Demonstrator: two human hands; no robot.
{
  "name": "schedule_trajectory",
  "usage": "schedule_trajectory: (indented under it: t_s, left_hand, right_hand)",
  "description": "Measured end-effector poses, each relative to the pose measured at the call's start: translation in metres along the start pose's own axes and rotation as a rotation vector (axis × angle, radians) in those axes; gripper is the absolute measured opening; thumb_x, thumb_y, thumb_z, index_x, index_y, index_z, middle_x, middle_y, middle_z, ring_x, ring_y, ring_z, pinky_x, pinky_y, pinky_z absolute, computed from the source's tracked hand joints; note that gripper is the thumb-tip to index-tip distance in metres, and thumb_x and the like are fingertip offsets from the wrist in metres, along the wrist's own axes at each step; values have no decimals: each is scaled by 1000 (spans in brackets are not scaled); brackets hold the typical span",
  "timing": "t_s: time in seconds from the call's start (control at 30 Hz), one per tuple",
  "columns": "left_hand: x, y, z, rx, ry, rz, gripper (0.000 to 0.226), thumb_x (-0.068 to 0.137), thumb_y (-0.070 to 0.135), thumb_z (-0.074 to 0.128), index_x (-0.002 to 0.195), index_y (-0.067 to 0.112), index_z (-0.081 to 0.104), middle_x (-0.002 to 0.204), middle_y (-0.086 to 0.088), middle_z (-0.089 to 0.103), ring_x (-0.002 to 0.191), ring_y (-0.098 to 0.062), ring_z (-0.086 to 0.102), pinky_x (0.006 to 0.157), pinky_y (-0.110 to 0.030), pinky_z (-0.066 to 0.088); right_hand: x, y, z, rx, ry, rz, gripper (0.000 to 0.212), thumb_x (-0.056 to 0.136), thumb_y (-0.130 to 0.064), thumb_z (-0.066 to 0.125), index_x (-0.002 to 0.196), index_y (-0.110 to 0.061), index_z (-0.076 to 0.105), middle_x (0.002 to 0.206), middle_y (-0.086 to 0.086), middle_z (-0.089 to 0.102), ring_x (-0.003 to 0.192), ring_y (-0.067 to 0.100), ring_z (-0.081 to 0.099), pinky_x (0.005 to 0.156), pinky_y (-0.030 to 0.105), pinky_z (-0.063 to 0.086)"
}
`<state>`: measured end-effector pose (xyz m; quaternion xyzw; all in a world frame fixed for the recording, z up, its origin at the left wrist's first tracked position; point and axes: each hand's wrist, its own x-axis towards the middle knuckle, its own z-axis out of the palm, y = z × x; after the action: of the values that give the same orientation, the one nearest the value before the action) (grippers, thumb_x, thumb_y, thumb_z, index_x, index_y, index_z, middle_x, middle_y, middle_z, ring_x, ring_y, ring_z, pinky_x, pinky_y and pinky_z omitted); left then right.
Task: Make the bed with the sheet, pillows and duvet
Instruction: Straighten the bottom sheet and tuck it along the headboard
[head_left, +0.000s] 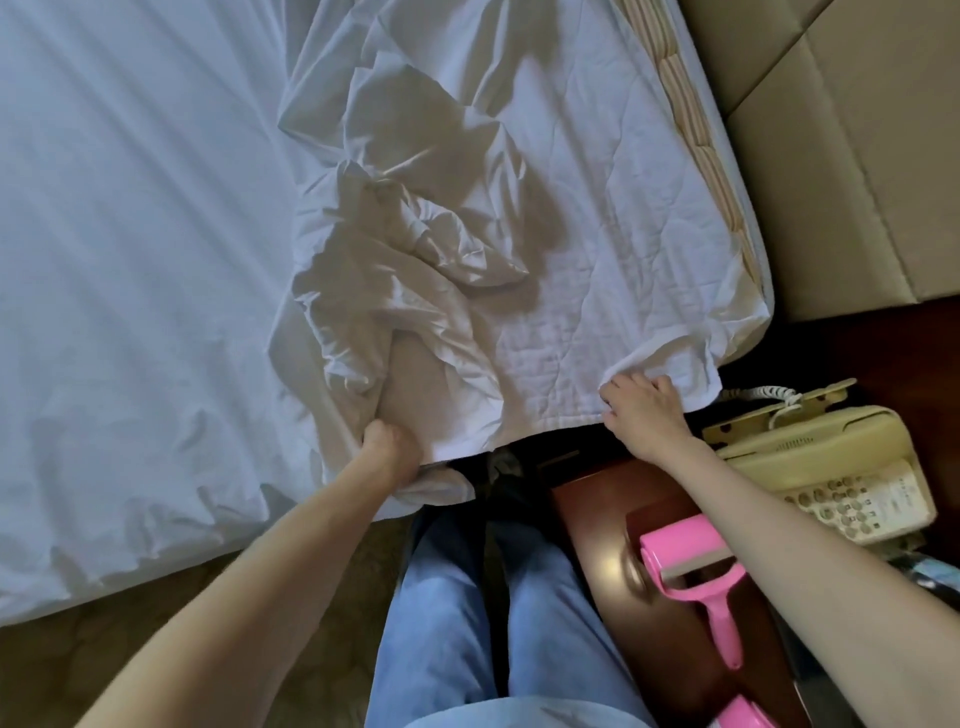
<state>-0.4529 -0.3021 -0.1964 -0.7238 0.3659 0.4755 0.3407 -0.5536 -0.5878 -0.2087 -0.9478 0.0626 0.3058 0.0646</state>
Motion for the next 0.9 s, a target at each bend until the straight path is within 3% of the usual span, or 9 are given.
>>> schedule_trajectory:
  t_s: [0.1,0.17,0.27,0.4,0.5,0.6,0.67,0.8,0.9]
  left_hand:
    - [-3,-16,6,-169,23,20,35,101,19,33,120,10,60,126,-6,61,116,-24,57,93,-34,47]
    - [-9,-14,9,-198,37,8,37,102,24,31,122,10,59,126,-7,61,115,-25,58,92,-37,49]
    - [-7,5,1,-415,-48,74,38,101,34,37,122,12,60,123,-8,62,112,-26,59,89,-34,46]
    - [13,12,-33,-1145,-117,123,18,91,11,52,84,4,66,92,-17,69,82,-25,65,77,-28,54]
    - [21,15,-63,-1133,-34,186,22,90,7,49,77,1,66,84,-14,71,76,-24,68,79,-32,55]
    - [25,25,-98,-1108,221,257,24,90,13,50,75,4,68,76,-7,71,74,-24,68,77,-40,57]
    - [27,35,-125,-1200,370,259,25,92,13,48,73,9,65,72,-1,70,68,-20,67,72,-40,57]
    - [29,48,-177,-1194,682,200,20,94,16,43,89,14,62,79,3,68,72,-18,65,68,-34,51]
    - [33,41,-201,-1092,840,159,21,95,15,45,105,12,63,98,-1,67,85,-20,61,74,-35,49]
  right_hand:
    - [-1,6,-2,310,-18,155,21,95,-24,48,76,-17,46,72,-7,45,93,24,53,75,32,22]
    - [-5,10,0,471,42,238,31,95,-26,51,67,-13,46,67,-3,47,83,29,56,75,33,25]
    - [-10,14,-2,608,374,395,30,91,-31,61,70,-9,58,83,5,52,88,27,52,82,37,35]
    - [1,32,-17,801,610,811,20,94,-25,55,93,-6,61,119,11,47,109,30,45,90,42,38]
    - [15,55,-27,1147,691,1111,23,96,-7,40,113,-7,56,128,12,47,114,31,50,92,38,43]
    - [22,72,-26,1499,703,1331,24,99,-11,42,120,-4,51,127,15,56,116,30,55,81,27,40]
    - [26,75,-23,1572,661,1250,22,95,-22,54,113,-10,50,119,10,60,112,27,58,80,26,40]
    - [28,73,-25,1590,481,984,74,78,-40,76,133,-9,39,120,2,52,106,18,54,84,26,43]
    - [26,84,-33,1474,373,1075,39,87,-21,65,121,-3,54,117,9,59,103,25,58,84,33,49]
